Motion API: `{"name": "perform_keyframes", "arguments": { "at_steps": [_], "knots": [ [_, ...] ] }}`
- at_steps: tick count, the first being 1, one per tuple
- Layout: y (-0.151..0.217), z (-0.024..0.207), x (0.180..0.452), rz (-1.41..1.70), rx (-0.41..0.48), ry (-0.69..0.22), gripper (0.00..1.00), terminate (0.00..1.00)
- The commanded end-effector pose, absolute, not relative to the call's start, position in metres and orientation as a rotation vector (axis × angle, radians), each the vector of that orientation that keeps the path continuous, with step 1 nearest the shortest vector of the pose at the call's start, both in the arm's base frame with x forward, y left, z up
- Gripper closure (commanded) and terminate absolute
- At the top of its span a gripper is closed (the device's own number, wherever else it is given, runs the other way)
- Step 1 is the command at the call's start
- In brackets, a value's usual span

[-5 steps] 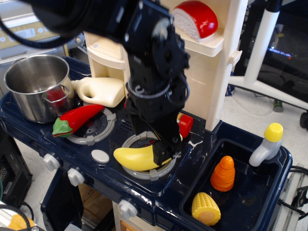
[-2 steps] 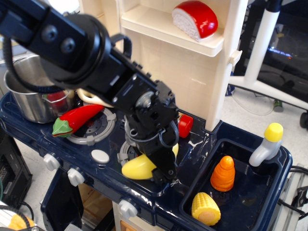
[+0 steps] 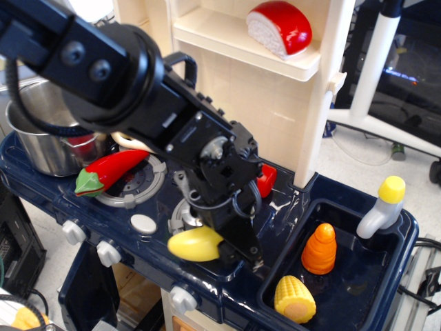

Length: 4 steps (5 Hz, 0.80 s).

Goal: Put banana in pot or pan

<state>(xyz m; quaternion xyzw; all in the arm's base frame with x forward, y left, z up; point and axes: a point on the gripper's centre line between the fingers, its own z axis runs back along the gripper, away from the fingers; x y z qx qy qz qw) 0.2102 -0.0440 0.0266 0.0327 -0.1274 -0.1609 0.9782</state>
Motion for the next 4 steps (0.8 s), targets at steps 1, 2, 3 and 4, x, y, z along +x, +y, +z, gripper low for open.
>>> {"name": "perform_keyframes", "arguments": {
  "at_steps": [1, 2, 3, 4],
  "knots": [
    [-0.007, 0.090, 0.201, -0.200, 0.183, -0.222, 1.00, 0.00],
    [0.041, 0.111, 0.200, -0.291, 0.240, -0.220, 1.00, 0.00],
    [0.090, 0.131, 0.213, -0.382, 0.257, -0.174, 1.00, 0.00],
    [0.122, 0.133, 0.228, -0.464, 0.290, -0.206, 1.00, 0.00]
  ]
}}
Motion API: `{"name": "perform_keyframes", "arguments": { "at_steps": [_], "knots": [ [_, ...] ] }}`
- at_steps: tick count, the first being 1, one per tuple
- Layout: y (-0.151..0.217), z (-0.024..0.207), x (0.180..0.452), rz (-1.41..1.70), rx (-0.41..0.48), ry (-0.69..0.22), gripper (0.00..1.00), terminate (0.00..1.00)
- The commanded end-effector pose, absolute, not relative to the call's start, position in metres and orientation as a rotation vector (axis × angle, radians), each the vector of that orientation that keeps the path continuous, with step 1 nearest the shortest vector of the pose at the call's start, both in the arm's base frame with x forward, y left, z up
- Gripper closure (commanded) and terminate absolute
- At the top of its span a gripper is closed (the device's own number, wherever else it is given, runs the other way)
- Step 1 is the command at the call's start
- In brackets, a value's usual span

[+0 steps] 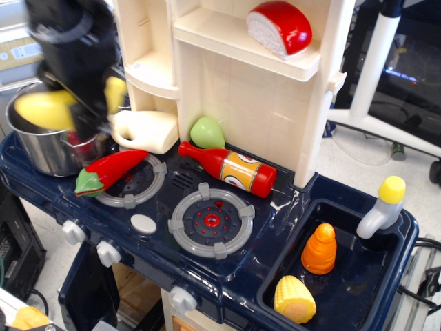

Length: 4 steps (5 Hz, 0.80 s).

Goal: Put banana in pot or pan

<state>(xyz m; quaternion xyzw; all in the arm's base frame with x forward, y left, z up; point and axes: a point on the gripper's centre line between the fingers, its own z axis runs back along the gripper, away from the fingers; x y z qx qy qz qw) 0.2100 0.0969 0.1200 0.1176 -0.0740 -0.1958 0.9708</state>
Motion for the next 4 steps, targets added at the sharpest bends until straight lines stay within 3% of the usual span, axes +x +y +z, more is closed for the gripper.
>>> {"name": "perform_keyframes", "arguments": {
  "at_steps": [1, 2, 3, 4],
  "knots": [
    [0.148, 0.133, 0.244, -0.528, 0.293, -0.249, 1.00, 0.00],
    [0.168, 0.124, 0.249, -0.553, 0.284, -0.272, 0.00, 0.00],
    [0.164, 0.124, 0.250, -0.581, 0.311, -0.268, 0.00, 0.00],
    [0.164, 0.124, 0.250, -0.581, 0.311, -0.268, 0.00, 1.00]
  ]
}}
